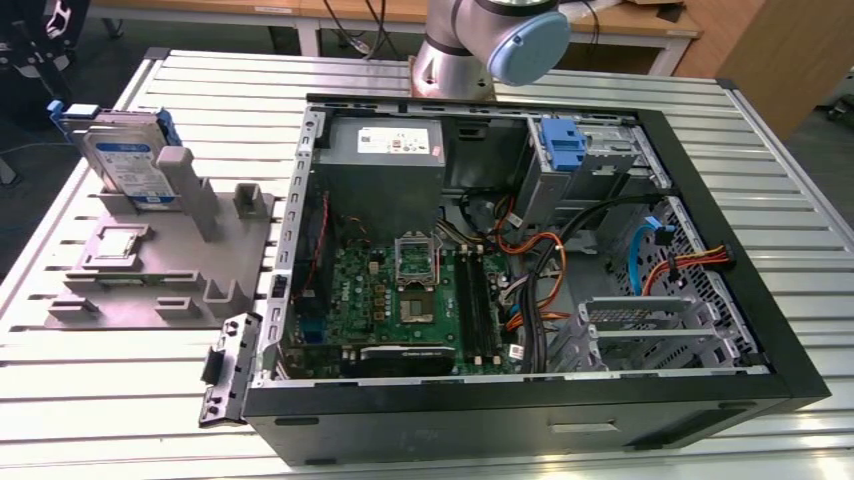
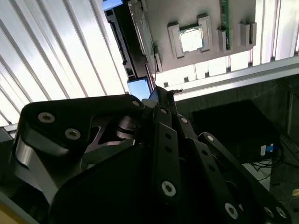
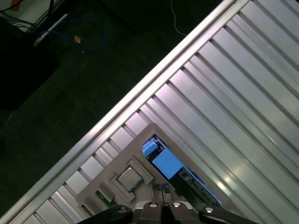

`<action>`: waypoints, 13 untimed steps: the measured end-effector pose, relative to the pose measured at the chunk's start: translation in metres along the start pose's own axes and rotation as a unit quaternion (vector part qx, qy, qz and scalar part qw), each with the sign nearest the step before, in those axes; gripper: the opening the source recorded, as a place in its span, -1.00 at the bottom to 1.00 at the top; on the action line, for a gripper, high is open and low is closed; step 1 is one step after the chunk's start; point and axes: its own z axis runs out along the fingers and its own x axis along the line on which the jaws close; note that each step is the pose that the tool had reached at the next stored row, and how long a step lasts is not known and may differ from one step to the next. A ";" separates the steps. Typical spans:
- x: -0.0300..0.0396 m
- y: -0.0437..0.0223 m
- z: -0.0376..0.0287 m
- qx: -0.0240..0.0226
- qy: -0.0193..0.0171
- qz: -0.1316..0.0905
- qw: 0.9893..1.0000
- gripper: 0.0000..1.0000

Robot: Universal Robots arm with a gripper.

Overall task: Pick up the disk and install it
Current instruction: 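Pick up the disk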

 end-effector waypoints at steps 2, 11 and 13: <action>-0.0001 0.0000 0.0003 0.000 0.001 -0.018 1.000 -0.80; 0.0000 -0.0001 0.0042 0.002 0.002 -0.081 0.997 -0.80; -0.0003 0.0000 0.0061 0.003 0.002 -0.090 0.996 -0.80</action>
